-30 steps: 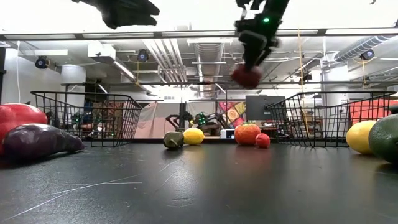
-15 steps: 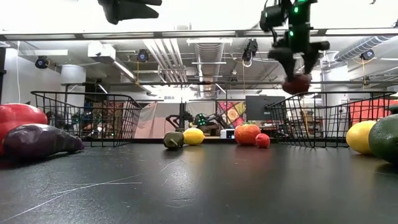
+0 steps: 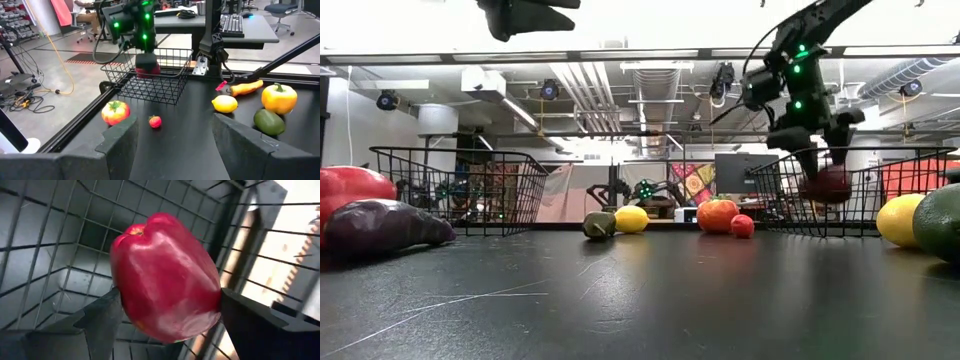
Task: Sort produce into baskets
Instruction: Put the red apple into the right wire basket
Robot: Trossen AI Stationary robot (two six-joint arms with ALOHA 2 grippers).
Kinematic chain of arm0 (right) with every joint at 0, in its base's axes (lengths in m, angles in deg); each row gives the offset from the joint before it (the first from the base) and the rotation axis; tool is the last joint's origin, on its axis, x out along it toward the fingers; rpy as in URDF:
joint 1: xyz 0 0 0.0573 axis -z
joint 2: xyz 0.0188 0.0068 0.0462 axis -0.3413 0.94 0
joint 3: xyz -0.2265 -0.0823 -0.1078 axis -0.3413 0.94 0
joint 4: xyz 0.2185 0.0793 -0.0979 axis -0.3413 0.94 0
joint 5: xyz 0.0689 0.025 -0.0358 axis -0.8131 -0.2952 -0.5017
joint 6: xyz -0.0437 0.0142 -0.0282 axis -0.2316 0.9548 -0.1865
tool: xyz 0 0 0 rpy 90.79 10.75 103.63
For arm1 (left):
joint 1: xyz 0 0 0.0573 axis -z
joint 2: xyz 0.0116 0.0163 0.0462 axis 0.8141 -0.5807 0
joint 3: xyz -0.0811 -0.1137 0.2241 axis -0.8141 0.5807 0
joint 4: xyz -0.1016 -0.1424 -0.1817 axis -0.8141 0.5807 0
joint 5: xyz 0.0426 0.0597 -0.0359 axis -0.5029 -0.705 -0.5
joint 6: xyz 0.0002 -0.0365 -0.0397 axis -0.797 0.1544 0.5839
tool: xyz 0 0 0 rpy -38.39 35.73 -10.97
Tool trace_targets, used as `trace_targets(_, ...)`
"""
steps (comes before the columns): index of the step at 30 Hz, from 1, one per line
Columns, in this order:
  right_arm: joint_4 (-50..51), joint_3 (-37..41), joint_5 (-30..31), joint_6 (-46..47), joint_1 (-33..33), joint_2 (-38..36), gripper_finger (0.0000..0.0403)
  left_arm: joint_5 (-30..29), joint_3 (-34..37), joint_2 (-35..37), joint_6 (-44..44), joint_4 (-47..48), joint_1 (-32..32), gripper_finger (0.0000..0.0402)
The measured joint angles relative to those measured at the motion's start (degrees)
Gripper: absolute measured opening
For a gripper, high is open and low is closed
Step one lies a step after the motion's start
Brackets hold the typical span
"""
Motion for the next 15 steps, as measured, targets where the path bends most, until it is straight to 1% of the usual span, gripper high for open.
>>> trace_targets(5,-4.6,3.7,-3.9,-2.3,1.4,-0.1,0.0299,0.2,0.0,0.0,0.6,0.0,0.0,0.0233)
trace_targets(10,-6.3,5.9,-4.6,-3.2,2.6,-0.4,0.0299,0.2,0.0,0.0,1.1,0.0,0.0,0.0233)
trace_targets(15,-6.7,5.9,-4.6,-3.9,2.9,-0.5,0.0302,0.2,0.0,0.0,1.6,-0.2,0.0,0.0233)
